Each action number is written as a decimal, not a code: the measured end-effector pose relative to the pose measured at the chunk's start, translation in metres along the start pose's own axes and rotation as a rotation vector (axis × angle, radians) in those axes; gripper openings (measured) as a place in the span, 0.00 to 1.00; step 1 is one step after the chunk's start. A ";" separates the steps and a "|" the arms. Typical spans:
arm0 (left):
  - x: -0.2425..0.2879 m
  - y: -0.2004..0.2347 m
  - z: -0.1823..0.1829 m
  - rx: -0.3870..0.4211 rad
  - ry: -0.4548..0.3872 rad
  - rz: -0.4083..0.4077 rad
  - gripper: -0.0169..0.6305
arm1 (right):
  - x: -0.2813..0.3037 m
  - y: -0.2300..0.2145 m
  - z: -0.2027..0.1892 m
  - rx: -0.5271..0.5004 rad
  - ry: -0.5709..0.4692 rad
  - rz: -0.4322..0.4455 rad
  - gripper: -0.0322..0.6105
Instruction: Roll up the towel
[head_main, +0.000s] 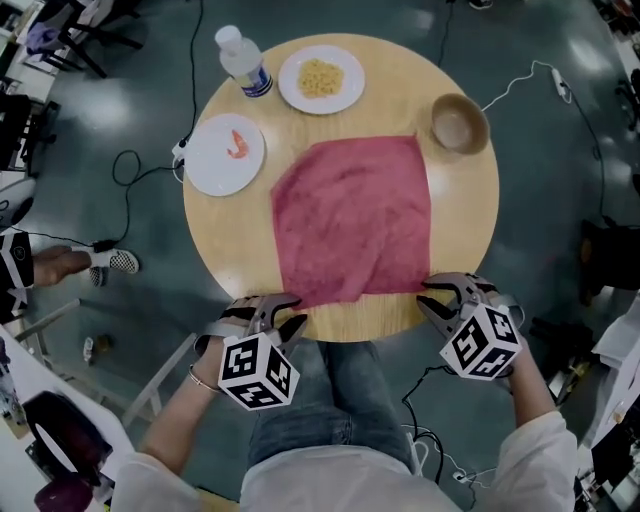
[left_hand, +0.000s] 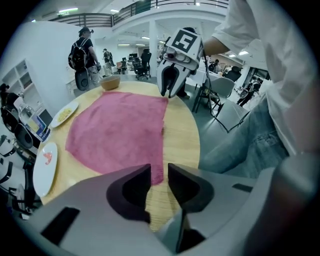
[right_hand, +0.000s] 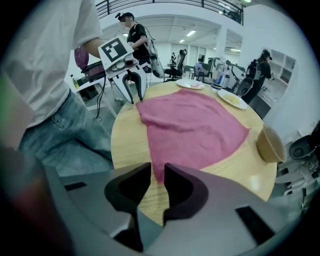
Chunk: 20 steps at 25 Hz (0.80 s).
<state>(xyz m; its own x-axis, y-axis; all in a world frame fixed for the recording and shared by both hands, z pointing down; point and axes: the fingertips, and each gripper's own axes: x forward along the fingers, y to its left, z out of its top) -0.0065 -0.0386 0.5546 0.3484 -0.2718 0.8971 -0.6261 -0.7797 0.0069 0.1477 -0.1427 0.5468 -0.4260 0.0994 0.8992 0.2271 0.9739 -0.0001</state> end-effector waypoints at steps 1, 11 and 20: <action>0.001 -0.001 0.000 0.002 0.002 -0.004 0.19 | 0.002 0.000 -0.001 -0.009 0.008 0.005 0.18; 0.008 -0.002 -0.004 -0.009 0.011 -0.022 0.15 | 0.010 0.003 -0.008 -0.036 0.037 -0.007 0.12; 0.008 0.007 -0.006 -0.039 -0.008 0.001 0.06 | 0.011 -0.001 -0.009 -0.059 0.027 -0.026 0.07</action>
<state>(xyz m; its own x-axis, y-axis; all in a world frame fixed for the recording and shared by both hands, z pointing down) -0.0123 -0.0430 0.5647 0.3527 -0.2772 0.8937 -0.6536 -0.7565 0.0233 0.1504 -0.1439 0.5602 -0.4086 0.0677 0.9102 0.2678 0.9622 0.0487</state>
